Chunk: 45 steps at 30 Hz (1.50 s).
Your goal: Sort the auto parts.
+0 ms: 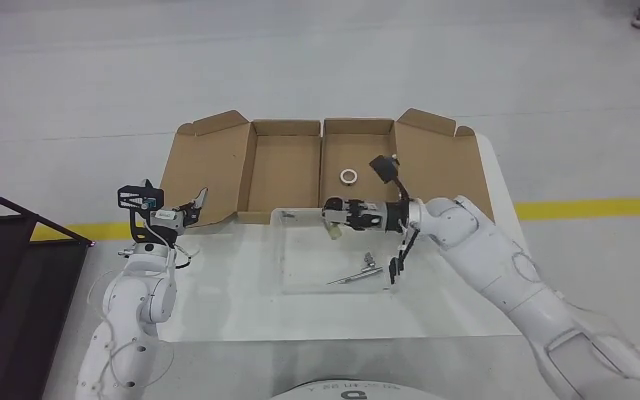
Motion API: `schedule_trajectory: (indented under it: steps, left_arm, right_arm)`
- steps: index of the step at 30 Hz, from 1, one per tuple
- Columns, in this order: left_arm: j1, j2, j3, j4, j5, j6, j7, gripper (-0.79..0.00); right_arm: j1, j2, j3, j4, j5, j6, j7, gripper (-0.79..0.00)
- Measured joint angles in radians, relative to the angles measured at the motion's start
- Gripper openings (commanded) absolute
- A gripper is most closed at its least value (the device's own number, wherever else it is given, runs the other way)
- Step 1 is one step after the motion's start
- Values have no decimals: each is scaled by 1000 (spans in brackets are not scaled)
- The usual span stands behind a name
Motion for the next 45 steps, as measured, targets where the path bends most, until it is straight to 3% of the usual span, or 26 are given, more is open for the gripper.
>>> schedule_trajectory:
  steps: [4, 8, 10, 13, 27, 32, 37, 45]
  left_arm:
    - [0, 0, 0, 0, 0, 0, 0, 0]
    - [0, 0, 0, 0, 0, 0, 0, 0]
    - [0, 0, 0, 0, 0, 0, 0, 0]
    - [0, 0, 0, 0, 0, 0, 0, 0]
    - [0, 0, 0, 0, 0, 0, 0, 0]
    - [0, 0, 0, 0, 0, 0, 0, 0]
    - [0, 0, 0, 0, 0, 0, 0, 0]
    - [0, 0, 0, 0, 0, 0, 0, 0]
  right_arm:
    - [11, -8, -9, 48, 377, 29, 152, -785]
    - [19, -22, 13, 94, 751, 149, 314, -785]
    - [23, -30, 36, 119, 881, 209, 374, -785]
    - [21, -43, 66, 146, 948, 243, 408, -785]
    - [2, -86, 153, 158, 807, 204, 369, -785]
    - [2, -91, 172, 115, 612, 91, 256, -785]
    - [-26, -88, 191, 0, 291, -63, 95, -785]
    - [-68, -91, 213, -155, 79, -43, -45, -785]
